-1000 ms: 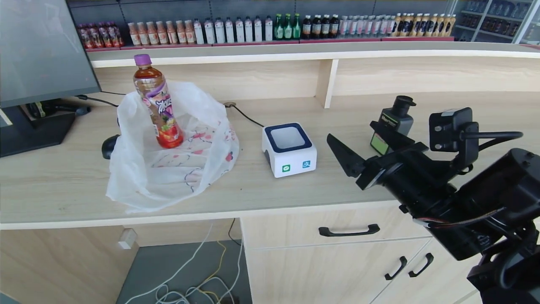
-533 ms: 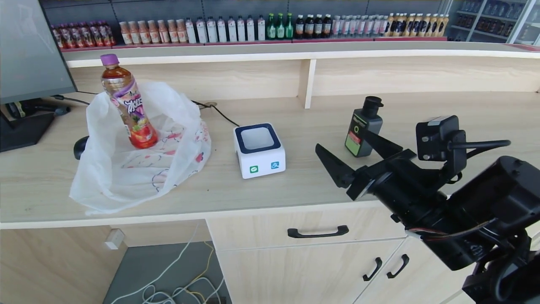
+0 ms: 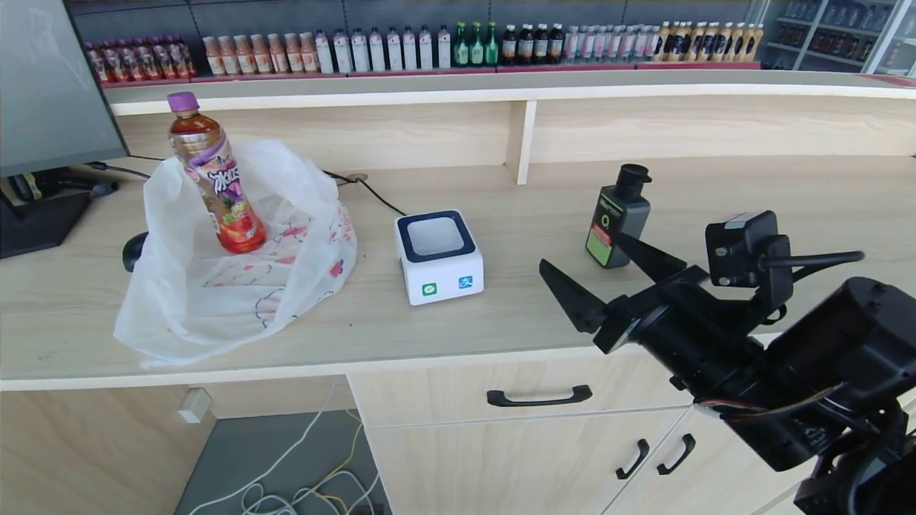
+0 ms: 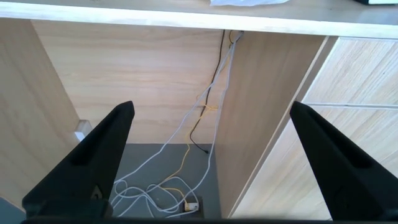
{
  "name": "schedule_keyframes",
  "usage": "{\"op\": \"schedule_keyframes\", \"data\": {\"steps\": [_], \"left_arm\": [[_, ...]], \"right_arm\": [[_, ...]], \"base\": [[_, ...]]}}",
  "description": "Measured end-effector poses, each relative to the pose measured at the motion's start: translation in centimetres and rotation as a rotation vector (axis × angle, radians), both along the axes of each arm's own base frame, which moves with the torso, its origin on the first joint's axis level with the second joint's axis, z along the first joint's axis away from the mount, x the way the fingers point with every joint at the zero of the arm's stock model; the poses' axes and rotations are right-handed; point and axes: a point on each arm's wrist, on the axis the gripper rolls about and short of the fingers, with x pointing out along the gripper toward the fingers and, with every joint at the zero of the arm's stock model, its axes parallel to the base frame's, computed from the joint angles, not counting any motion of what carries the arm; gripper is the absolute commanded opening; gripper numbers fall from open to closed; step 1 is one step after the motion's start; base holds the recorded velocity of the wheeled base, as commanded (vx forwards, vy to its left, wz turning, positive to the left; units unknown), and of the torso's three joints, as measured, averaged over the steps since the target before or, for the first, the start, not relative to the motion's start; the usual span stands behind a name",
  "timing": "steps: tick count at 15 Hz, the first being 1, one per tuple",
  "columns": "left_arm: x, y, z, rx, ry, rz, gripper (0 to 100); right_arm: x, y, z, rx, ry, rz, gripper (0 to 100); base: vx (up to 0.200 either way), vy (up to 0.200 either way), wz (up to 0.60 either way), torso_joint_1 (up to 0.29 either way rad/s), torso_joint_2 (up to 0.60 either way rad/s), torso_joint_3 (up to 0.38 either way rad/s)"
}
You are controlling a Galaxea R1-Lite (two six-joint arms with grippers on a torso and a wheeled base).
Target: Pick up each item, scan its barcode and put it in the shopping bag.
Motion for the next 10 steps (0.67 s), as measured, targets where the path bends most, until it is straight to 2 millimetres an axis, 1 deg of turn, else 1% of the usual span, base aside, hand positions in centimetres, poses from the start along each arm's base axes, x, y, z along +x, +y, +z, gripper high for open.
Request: {"op": "schedule_keyframes", "data": {"steps": [8,10], "left_arm": [[0.00,0.00,0.01,0.000,-0.001,0.000,100],[0.00,0.00,0.00,0.001,0.000,0.000,100]], "right_arm": [[0.00,-0.12,0.04,0.001,-0.001,-0.004,100],[-0.02,-0.11,0.06,-0.010,-0.008,-0.007,100]], "base": [[0.000,-0.200,0.00,0.005,0.00,0.002],[0.000,0.000,0.00,0.000,0.00,0.000]]}}
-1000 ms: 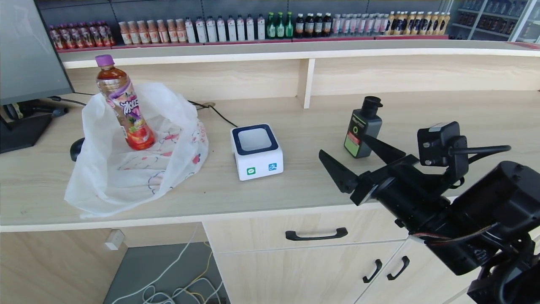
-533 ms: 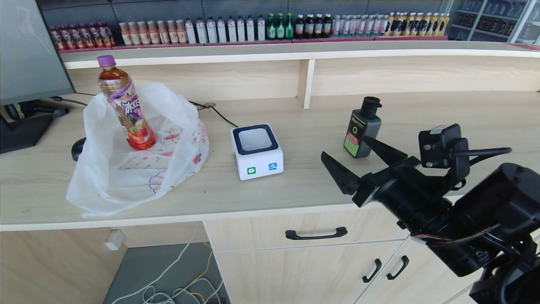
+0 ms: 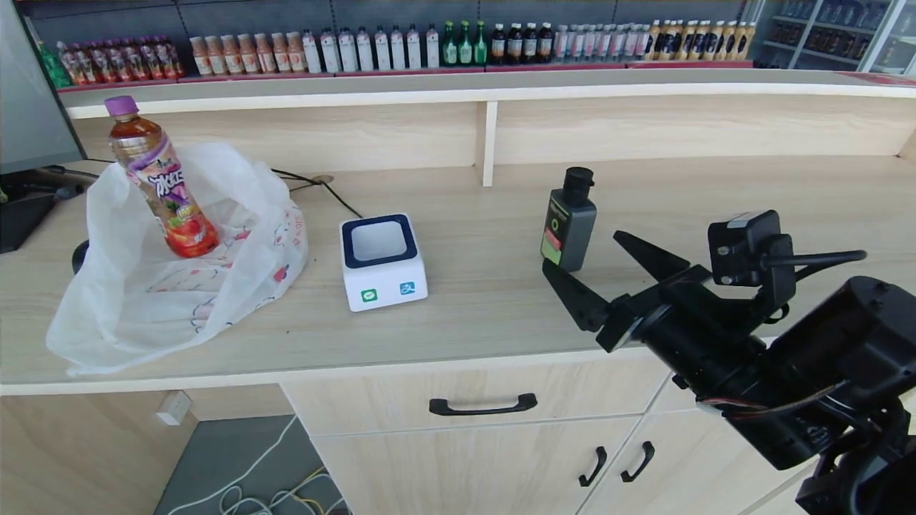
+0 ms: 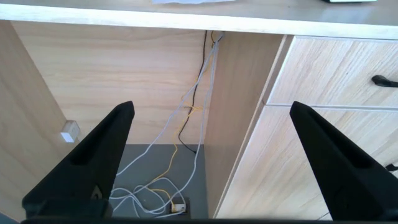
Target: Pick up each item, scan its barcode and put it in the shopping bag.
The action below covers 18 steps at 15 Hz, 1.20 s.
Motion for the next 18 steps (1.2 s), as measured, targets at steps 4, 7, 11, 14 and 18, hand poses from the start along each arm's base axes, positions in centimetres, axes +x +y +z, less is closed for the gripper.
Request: {"op": "schedule_keyframes", "data": {"steps": [4,7,11,14,18], "left_arm": [[0.0,0.0,0.0,0.003,0.000,0.000,100],[0.0,0.0,0.0,0.003,0.000,0.000,100],[0.0,0.0,0.0,0.003,0.000,0.000,100],[0.0,0.0,0.0,0.003,0.000,0.000,100],[0.0,0.0,0.0,0.003,0.000,0.000,100]], "right_arm": [[-0.1,0.0,0.6,-0.047,-0.028,-0.017,100],[0.9,0.6,1.5,-0.061,0.029,-0.060,100],[2.6,1.6,2.8,-0.005,0.129,-0.111,100],[3.6,2.2,2.9,0.020,0.134,-0.133,100],[5.4,2.4,1.9,0.000,0.145,-0.162,100]], "base": [[0.000,0.000,0.00,0.000,0.00,0.000],[0.000,0.000,0.00,0.000,0.00,0.000],[0.000,0.000,0.00,0.000,0.00,0.000],[0.000,0.000,0.00,0.000,0.00,0.000],[0.000,0.000,0.00,0.000,0.00,0.000]]}}
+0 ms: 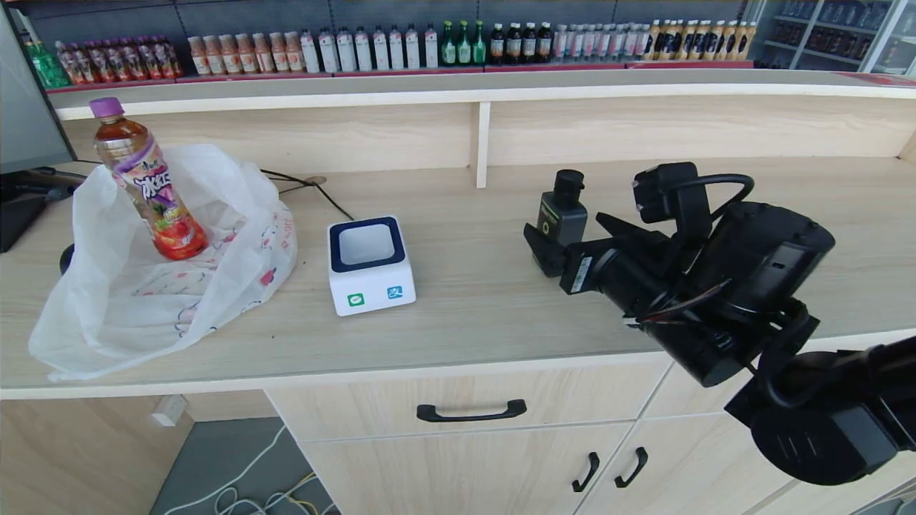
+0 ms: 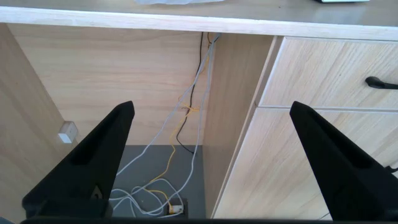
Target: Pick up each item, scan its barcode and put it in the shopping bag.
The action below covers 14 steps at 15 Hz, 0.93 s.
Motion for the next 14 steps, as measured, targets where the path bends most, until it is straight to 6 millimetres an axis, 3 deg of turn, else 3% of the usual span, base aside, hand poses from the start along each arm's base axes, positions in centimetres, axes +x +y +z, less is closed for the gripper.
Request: {"op": "schedule_keyframes", "data": {"steps": [9,14], "left_arm": [[0.0,0.0,0.0,0.000,0.000,0.000,100],[0.0,0.0,0.0,0.000,0.000,0.000,100]], "right_arm": [[5.2,0.6,-0.8,0.000,-0.030,-0.043,100],[6.5,0.4,-2.2,0.000,0.003,-0.059,100]], "base": [[0.000,0.000,0.00,0.000,0.00,0.000],[0.000,0.000,0.00,0.000,0.00,0.000]]}}
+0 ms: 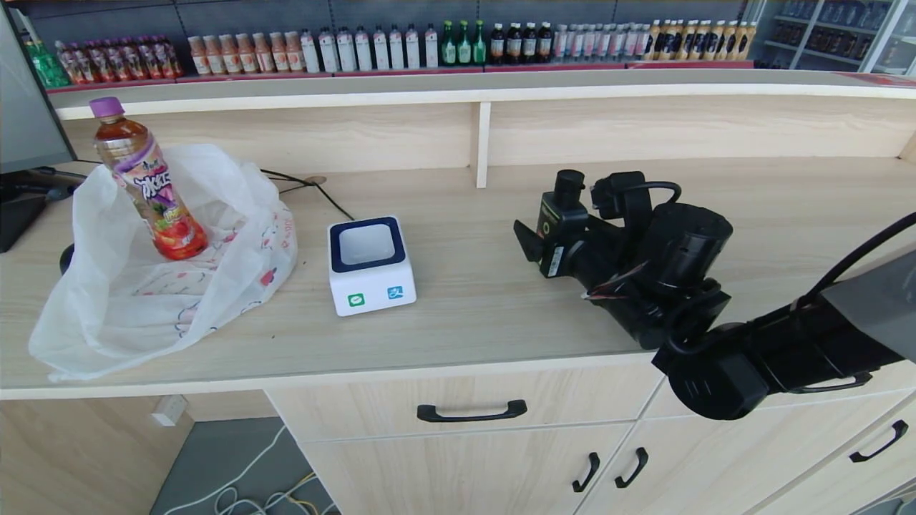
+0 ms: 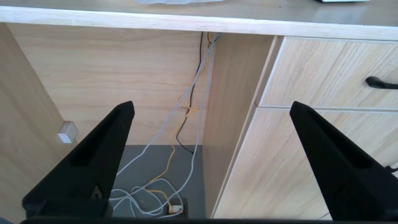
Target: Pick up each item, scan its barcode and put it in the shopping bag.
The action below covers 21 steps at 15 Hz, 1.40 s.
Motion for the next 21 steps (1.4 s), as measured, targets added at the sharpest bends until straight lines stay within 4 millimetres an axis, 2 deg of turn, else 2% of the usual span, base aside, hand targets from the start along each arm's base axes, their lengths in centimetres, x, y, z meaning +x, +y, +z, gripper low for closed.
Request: {"op": "schedule_keyframes", "data": {"steps": [14,15,21], "left_arm": [[0.0,0.0,0.0,0.000,0.000,0.000,100],[0.0,0.0,0.0,0.000,0.000,0.000,100],[0.0,0.0,0.0,0.000,0.000,0.000,100]], "right_arm": [[1.1,0.3,-0.4,0.002,-0.006,-0.010,100],[1.2,0.3,-0.4,0.003,-0.008,-0.009,0],[1.2,0.4,-0.3,0.004,-0.012,-0.009,0]], "base": [[0.000,0.000,0.00,0.000,0.00,0.000],[0.000,0.000,0.00,0.000,0.00,0.000],[0.000,0.000,0.00,0.000,0.00,0.000]]}}
